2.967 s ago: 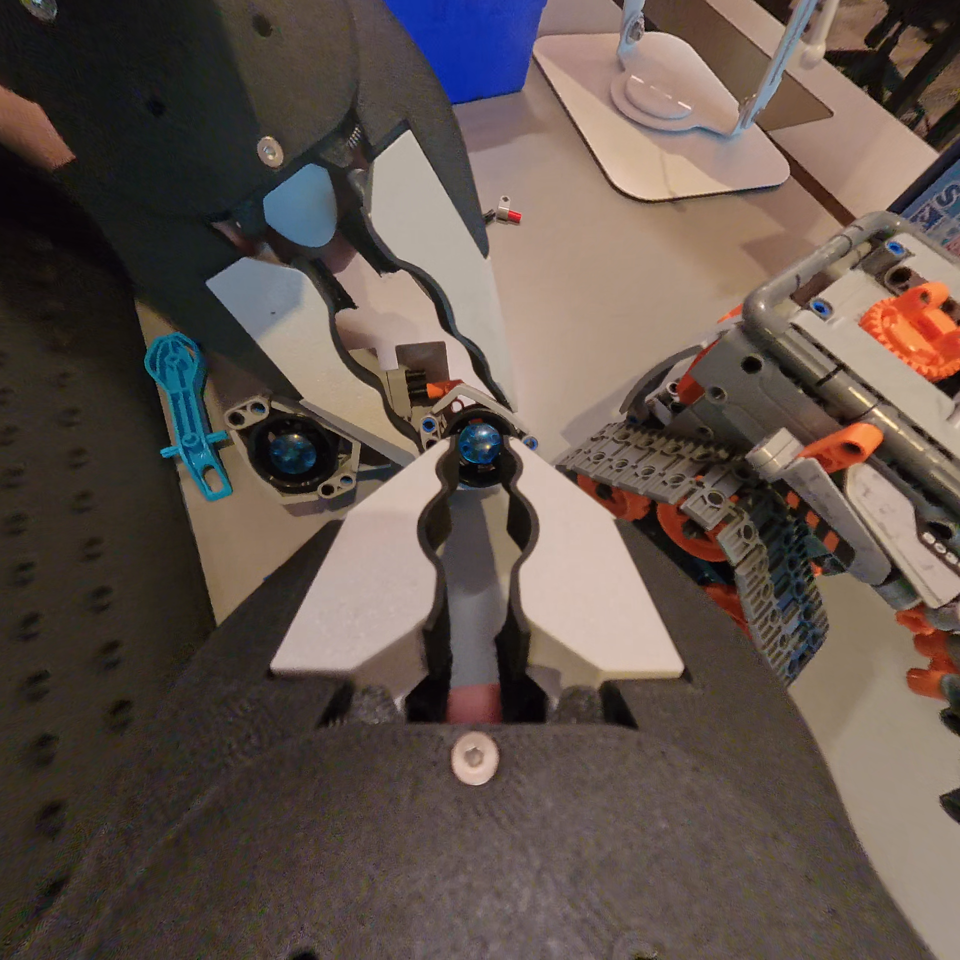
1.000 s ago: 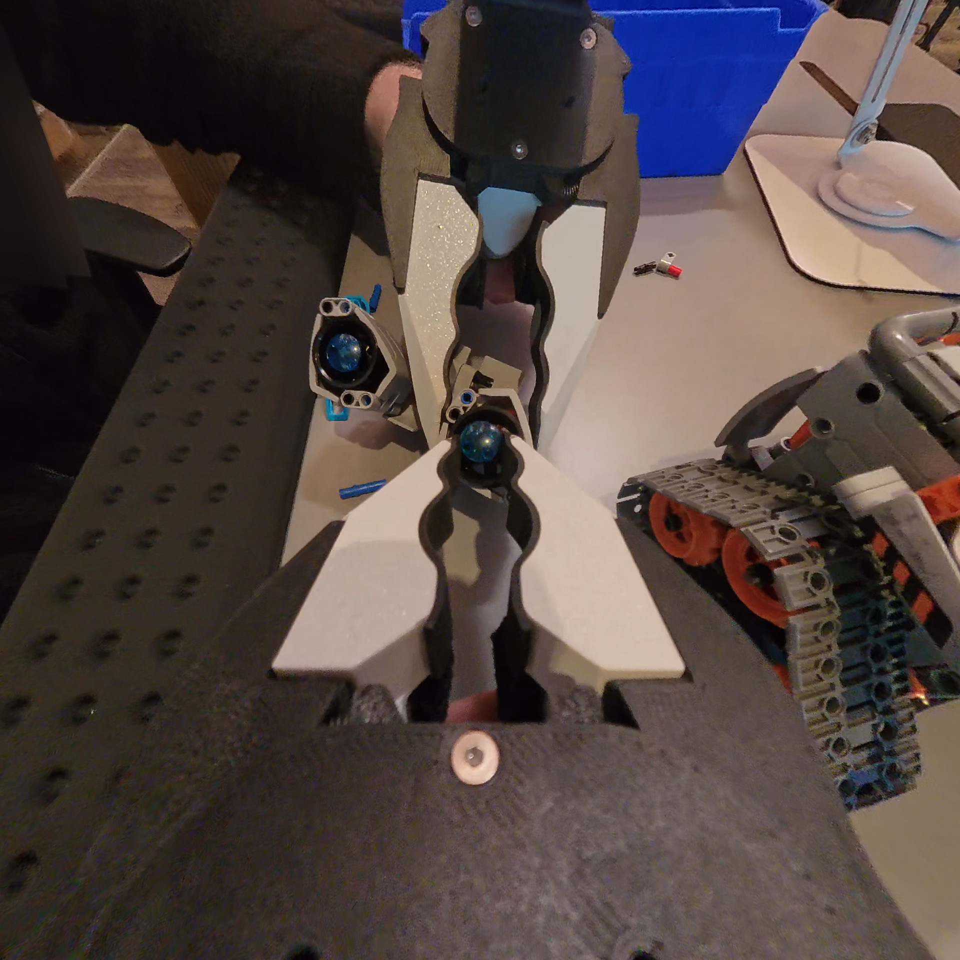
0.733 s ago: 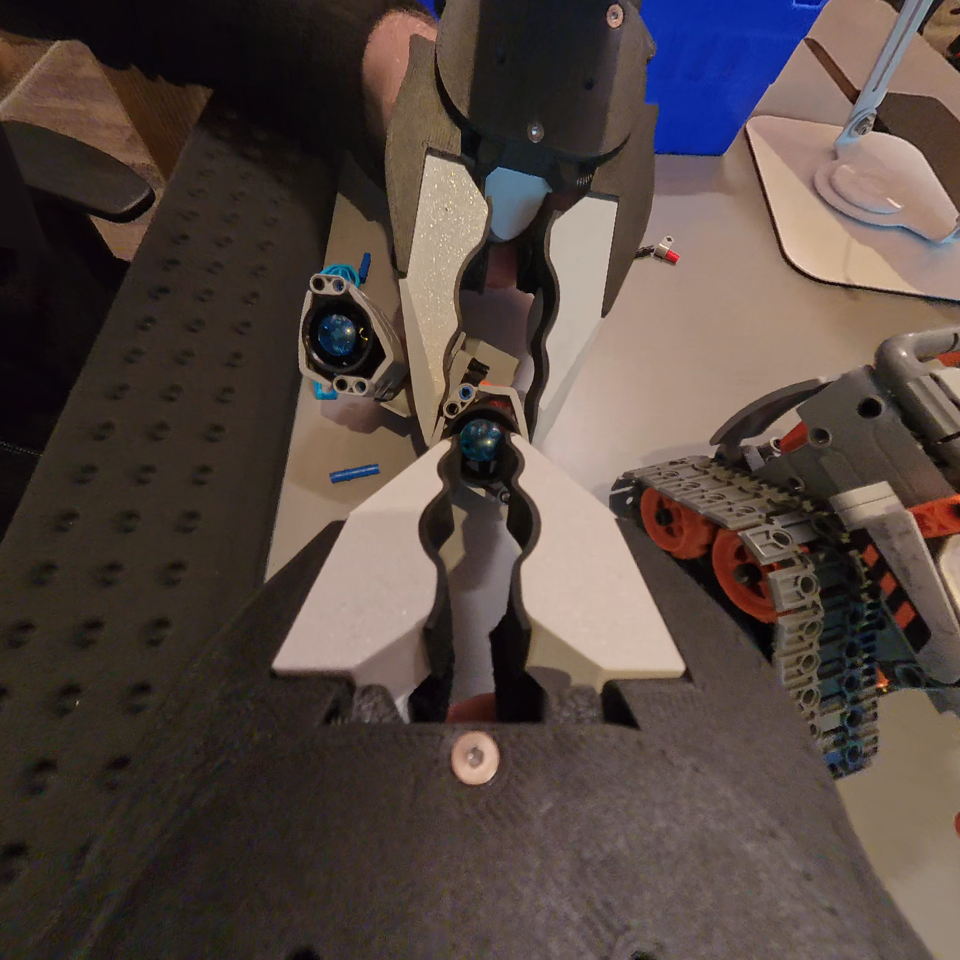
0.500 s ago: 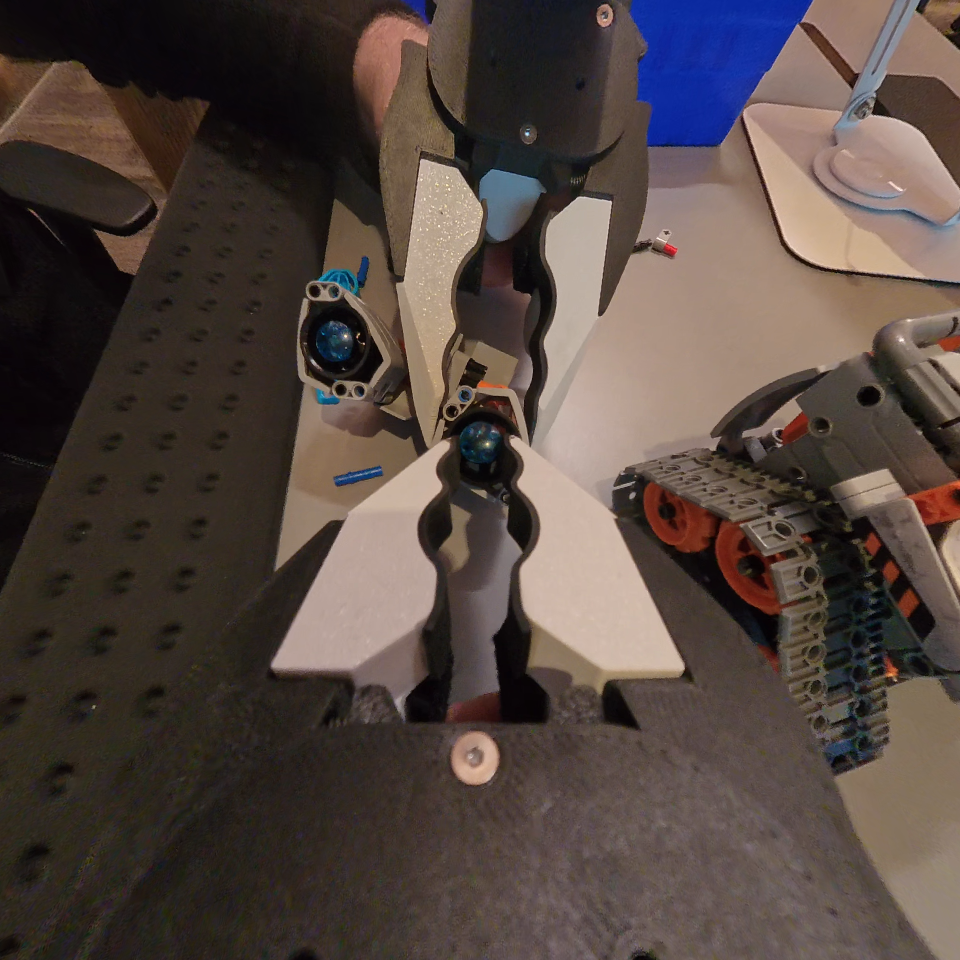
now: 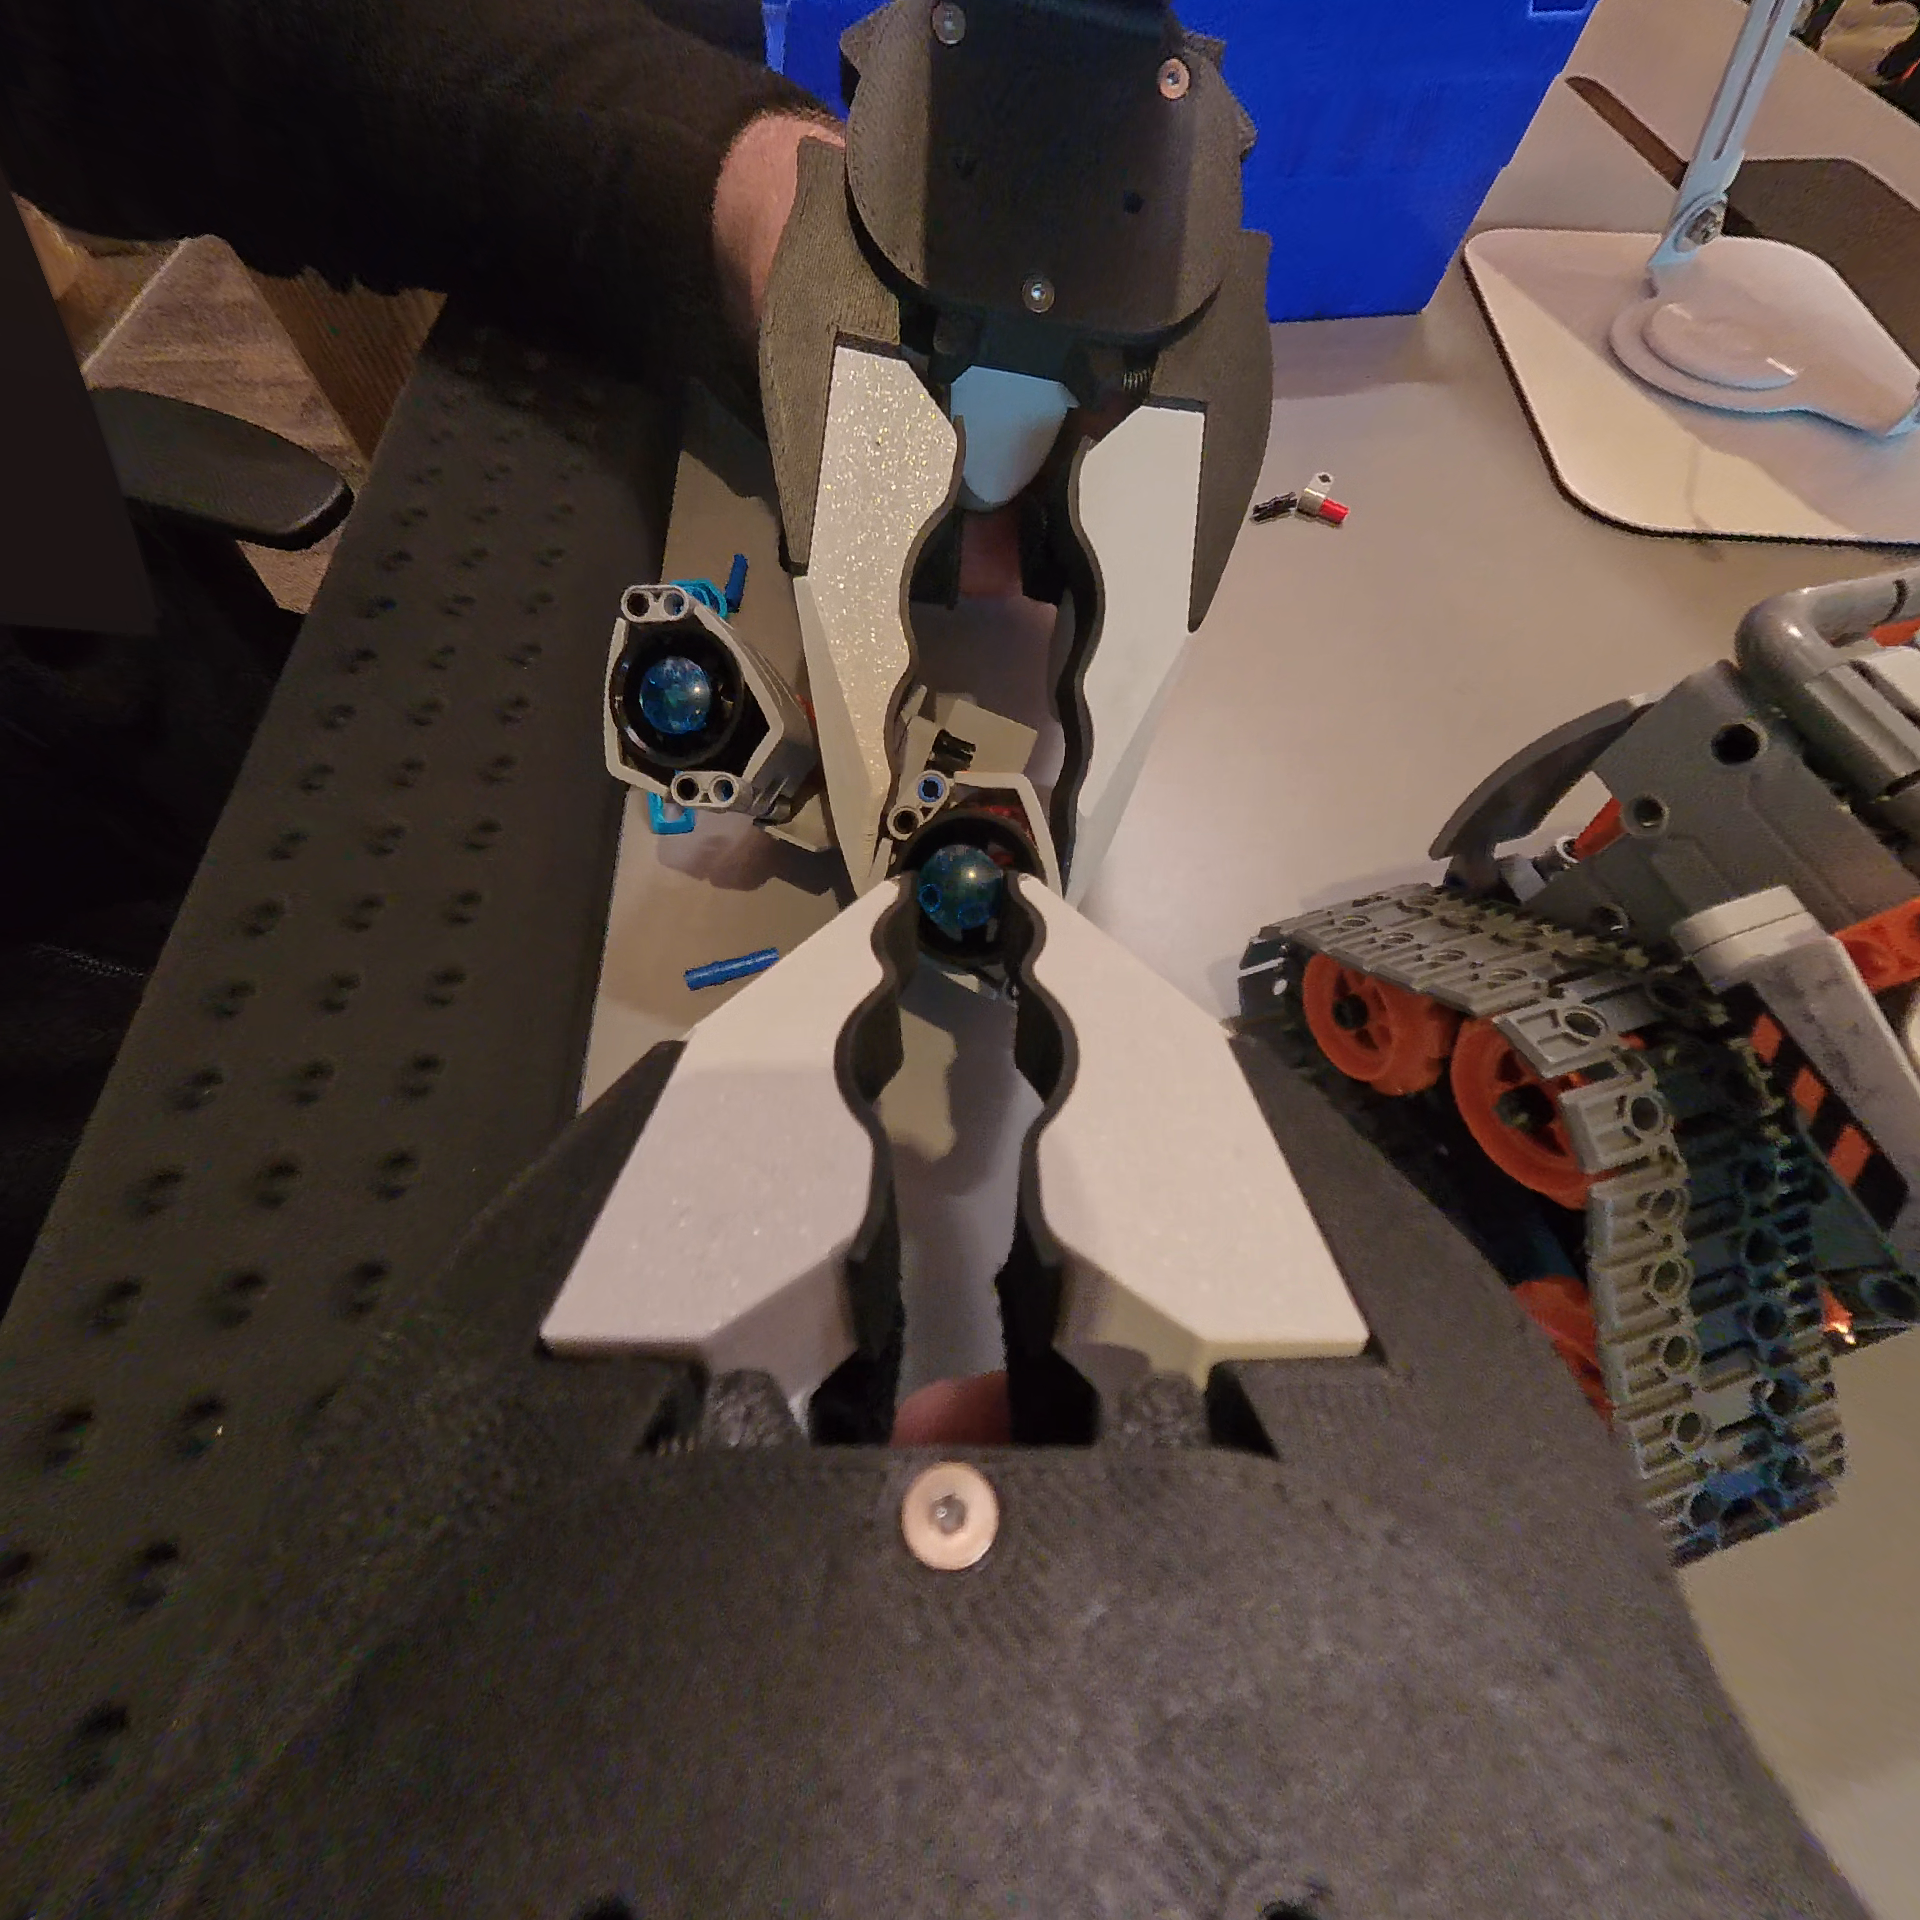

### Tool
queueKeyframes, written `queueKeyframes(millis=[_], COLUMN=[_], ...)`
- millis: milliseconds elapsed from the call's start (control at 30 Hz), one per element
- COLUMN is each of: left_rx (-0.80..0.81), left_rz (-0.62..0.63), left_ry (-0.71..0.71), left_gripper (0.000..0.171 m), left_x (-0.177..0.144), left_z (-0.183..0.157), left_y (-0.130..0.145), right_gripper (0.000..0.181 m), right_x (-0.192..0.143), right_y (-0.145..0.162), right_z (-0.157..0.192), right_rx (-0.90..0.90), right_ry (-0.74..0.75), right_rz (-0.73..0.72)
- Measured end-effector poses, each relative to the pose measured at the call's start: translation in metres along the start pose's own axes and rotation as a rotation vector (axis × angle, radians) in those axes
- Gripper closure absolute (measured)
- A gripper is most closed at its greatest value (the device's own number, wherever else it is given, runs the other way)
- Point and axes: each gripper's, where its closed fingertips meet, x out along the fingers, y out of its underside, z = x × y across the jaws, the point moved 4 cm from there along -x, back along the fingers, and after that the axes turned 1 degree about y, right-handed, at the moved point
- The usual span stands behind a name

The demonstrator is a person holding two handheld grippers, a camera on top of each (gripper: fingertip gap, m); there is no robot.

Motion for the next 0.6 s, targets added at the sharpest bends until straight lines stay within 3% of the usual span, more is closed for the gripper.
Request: queueKeyframes(millis=[600], left_rx=[-0.037], left_rz=[-0.017], left_ry=[0.049], left_gripper=[0.133], left_x=[0.0012], left_z=[-0.0029], left_y=[0.0001], right_gripper=[0.168], right_x=[-0.0008], right_y=[-0.0005], right_z=[0.0020], right_rx=[0.027], right_ry=[-0.024], right_rz=[-0.032])
